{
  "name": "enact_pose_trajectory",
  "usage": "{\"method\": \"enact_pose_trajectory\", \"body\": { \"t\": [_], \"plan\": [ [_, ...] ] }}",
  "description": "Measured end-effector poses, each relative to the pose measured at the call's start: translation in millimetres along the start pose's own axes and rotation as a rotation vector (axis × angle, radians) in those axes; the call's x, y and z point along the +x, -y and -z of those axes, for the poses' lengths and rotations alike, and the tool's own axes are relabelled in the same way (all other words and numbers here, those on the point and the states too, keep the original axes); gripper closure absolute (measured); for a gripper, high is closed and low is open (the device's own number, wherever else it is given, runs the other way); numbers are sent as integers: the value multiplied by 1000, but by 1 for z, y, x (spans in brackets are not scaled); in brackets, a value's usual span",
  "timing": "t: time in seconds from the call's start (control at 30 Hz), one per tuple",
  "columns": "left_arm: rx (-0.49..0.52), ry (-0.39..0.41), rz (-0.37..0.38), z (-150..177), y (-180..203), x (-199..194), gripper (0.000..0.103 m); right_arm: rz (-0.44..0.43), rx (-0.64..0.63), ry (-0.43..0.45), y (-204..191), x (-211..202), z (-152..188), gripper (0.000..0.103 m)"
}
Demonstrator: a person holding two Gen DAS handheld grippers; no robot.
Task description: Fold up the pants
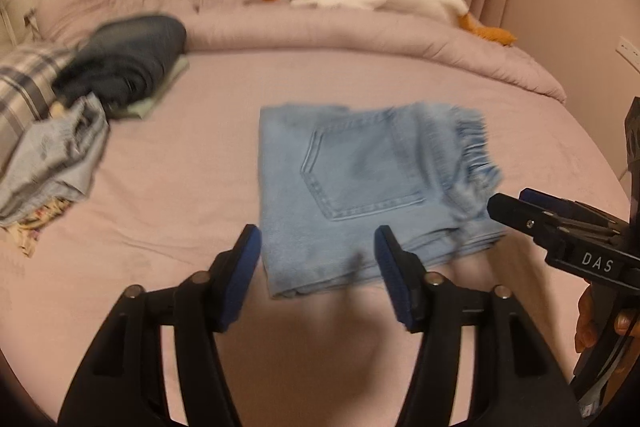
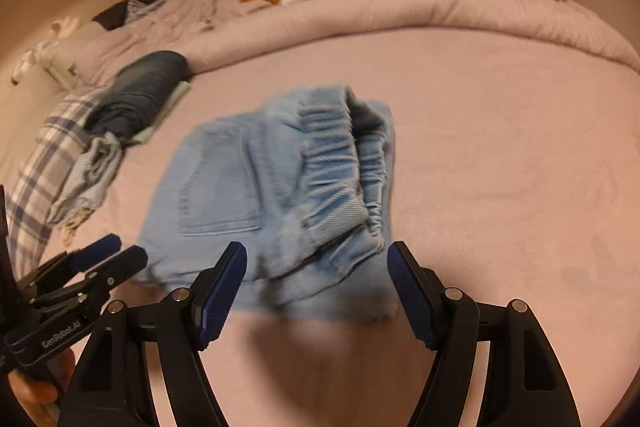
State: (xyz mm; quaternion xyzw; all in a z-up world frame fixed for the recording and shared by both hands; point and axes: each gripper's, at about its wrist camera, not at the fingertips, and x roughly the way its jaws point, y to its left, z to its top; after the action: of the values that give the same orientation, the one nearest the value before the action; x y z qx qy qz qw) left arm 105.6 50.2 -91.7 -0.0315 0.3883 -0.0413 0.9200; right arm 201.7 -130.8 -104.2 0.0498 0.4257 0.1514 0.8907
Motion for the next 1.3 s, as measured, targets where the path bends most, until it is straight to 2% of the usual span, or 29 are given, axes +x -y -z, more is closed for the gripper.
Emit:
{"method": "enact_pose_trajectory", "body": {
  "t": [0.07, 0.1, 0.13, 0.2, 0.27, 0.3, 0.43, 0.67, 0.97, 1.3],
  "plan": [
    [10, 29, -6, -2, 6, -18, 23, -2, -18, 27, -5, -16, 1, 30],
    [16, 36, -14, -2, 9, -24, 20, -1, -28, 42, -8, -26, 2, 30],
    [26, 38, -23, -2, 12, -32, 13, 0, -35, 48, -10, -32, 3, 30],
    [31, 37, -25, -1, 16, -43, 7, 3, -54, 59, -15, -46, 6, 23],
    [16, 43, -26, 1, 17, -54, 2, 7, -65, 67, -17, -54, 7, 9],
    [5, 43, -35, 1, 16, -59, 0, 7, -72, 74, -18, -59, 8, 8],
    [-42, 28, -56, 3, 18, -76, 1, 2, -102, 87, -23, -76, 12, 4],
    [-35, 24, -57, 6, 25, -98, 1, -27, -125, 92, -36, -100, 19, 3],
    [-18, 8, -108, 11, 30, -100, 1, -15, -134, 90, -42, -105, 27, 3],
    [-13, 7, -115, 13, 33, -100, 1, -11, -139, 96, -45, -112, 27, 3]
  ]
}}
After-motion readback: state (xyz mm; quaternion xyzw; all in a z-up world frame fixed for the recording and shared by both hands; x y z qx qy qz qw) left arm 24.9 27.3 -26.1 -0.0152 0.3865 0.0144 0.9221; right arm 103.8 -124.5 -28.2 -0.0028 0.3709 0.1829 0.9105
